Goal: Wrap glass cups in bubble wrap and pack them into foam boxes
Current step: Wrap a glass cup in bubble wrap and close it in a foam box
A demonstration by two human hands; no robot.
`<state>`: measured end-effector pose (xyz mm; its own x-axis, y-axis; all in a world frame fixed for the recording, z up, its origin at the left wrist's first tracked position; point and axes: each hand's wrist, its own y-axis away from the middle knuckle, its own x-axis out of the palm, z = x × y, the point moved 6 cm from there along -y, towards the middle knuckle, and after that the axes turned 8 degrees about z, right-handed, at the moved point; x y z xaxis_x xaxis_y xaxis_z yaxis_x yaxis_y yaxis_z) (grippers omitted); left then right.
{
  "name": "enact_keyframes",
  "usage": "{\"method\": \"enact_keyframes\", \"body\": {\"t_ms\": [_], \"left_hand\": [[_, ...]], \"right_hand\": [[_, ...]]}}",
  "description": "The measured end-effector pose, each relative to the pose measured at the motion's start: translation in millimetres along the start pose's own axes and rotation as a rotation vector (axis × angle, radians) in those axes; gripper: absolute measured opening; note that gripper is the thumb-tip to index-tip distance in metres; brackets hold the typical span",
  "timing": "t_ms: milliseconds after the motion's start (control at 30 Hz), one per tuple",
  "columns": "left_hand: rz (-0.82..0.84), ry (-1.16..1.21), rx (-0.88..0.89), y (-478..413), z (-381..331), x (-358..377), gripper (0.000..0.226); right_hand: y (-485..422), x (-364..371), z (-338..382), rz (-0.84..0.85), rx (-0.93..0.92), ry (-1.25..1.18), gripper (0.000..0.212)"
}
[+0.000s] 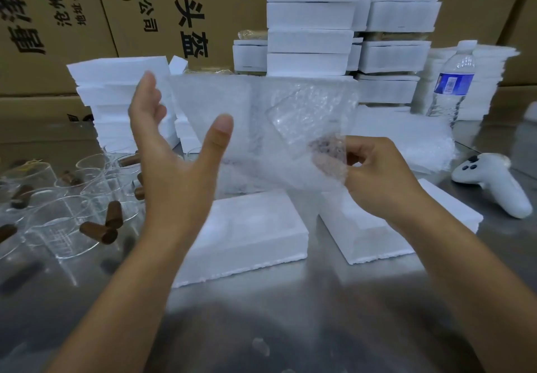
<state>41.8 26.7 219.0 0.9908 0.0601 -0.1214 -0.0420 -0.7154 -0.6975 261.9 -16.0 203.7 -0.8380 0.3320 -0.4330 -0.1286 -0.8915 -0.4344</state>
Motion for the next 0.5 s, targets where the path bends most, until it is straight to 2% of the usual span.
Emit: {"method": "enact_keyframes", "body": {"t_ms": [100, 167, 233, 300, 367, 500], "left_hand": [[0.116, 0.295, -0.279, -6, 29, 4, 0.107], [0.173, 0.374, -0.341, -6, 38, 11, 0.11], [0.174, 0.397, -0.345, -6, 44, 12, 0.101], [0.184, 0.404, -0.316, -8, 50, 11, 0.072], [0.217, 0.373, -0.322, -9, 55, 11, 0.056], [0.286, 0.4, -0.336, -6, 60, 14, 0.066]], "right_hand": [[1, 2, 1, 0.027, 0.003, -0.009, 0.017], [2, 5, 1, 0.053, 0.007, -0.018, 0.015], [2, 7, 1, 0.063, 0.005, -0.033, 0.01], [2, 6, 0, 0.061, 0.008, -0.069, 0.01], [1, 5, -1, 0.056, 0.024, -0.133, 0.015], [1, 4, -1, 0.057, 0.035, -0.212, 0.016]]}}
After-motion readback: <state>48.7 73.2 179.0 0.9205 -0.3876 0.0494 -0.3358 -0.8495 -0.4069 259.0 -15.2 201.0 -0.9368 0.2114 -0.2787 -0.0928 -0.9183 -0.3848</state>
